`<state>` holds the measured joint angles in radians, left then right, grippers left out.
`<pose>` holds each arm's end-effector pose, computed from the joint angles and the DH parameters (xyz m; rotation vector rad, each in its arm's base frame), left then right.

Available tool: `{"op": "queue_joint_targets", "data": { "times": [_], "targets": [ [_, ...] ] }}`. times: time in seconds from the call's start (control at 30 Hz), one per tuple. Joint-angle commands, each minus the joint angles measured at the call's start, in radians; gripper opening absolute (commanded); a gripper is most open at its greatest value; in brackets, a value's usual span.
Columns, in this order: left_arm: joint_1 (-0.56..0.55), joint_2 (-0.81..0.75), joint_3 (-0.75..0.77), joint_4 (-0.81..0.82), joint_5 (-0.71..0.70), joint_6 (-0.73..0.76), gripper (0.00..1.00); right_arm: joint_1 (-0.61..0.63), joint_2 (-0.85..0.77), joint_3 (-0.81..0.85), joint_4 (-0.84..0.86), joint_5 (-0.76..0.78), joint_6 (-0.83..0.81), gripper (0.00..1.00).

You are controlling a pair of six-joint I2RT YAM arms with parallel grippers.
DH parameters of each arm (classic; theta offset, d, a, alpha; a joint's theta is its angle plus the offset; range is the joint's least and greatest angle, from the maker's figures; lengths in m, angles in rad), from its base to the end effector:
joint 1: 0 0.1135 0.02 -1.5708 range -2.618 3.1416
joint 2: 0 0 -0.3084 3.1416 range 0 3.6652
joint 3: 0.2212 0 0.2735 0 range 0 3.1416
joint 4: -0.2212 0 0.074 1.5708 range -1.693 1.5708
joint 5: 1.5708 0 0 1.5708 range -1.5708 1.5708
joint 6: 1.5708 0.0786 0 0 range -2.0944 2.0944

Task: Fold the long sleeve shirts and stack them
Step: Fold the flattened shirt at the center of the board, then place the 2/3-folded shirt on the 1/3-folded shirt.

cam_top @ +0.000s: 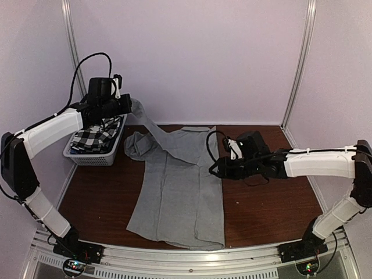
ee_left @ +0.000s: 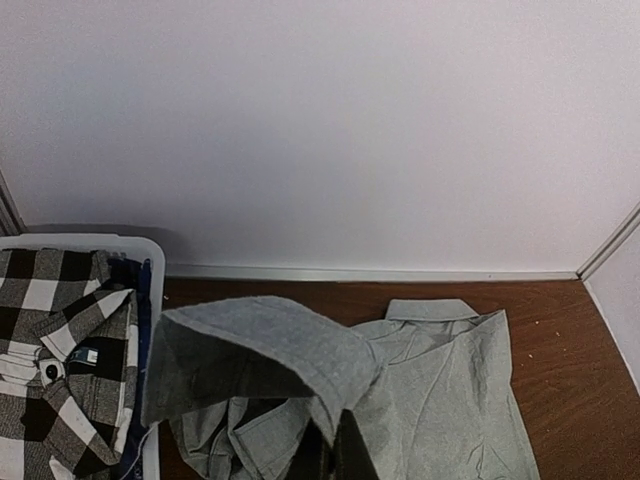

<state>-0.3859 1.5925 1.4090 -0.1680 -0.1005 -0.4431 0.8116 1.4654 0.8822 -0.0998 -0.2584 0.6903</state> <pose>0.4133 -0.1594 0.3797 -0.1240 1.9436 -0.4579 0.2330 0.2747 0.2287 -0.3010 2.4476 1.0324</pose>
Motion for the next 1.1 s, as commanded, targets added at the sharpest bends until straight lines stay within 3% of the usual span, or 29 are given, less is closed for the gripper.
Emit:
{"op": "queue_joint_targets", "data": {
  "times": [0.0, 0.27, 0.63, 1.07],
  "targets": [
    [0.010, -0.038, -0.007, 0.027, -0.018, 0.015, 0.00, -0.147, 0.082, 0.098, 0.124, -0.100, -0.056, 0.41],
    [0.010, -0.038, 0.000, 0.000, -0.055, 0.029, 0.00, -0.330, 0.299, 0.250, 0.232, -0.242, -0.058, 0.32],
    [0.009, -0.089, -0.053, -0.006, -0.024, -0.008, 0.00, -0.398, 0.703, 0.656, 0.173, -0.315, -0.055, 0.20],
    [-0.038, -0.243, -0.209, -0.008, 0.016, -0.036, 0.00, -0.480, 0.877, 0.829, 0.135, -0.387, -0.071, 0.22]
  ]
}}
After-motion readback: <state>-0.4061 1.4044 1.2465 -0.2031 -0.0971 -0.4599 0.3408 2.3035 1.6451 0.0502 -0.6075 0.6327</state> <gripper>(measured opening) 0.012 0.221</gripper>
